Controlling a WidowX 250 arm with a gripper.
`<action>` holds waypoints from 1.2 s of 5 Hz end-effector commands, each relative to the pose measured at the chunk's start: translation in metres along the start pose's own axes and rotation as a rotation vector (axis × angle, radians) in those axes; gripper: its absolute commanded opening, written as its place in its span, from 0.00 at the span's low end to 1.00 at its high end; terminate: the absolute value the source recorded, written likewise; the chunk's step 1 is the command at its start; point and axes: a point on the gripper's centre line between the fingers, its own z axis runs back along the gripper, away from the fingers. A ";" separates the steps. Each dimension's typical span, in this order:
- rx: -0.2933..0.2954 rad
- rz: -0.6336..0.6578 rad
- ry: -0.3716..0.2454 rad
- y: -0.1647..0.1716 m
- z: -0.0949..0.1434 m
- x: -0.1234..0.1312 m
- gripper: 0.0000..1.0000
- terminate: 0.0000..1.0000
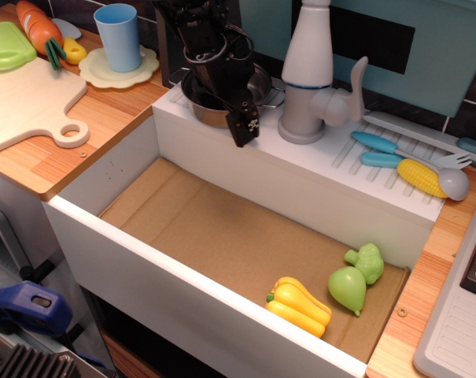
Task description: Put pot or pan in sink
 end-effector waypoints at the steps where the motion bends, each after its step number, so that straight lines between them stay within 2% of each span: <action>1: 0.053 0.009 -0.007 0.006 0.017 0.020 0.00 0.00; 2: 0.065 0.036 0.010 0.003 0.021 0.019 0.00 0.00; 4: 0.168 0.195 0.086 -0.016 0.045 -0.012 0.00 0.00; 6: 0.255 0.337 0.085 -0.034 0.041 -0.049 0.00 0.00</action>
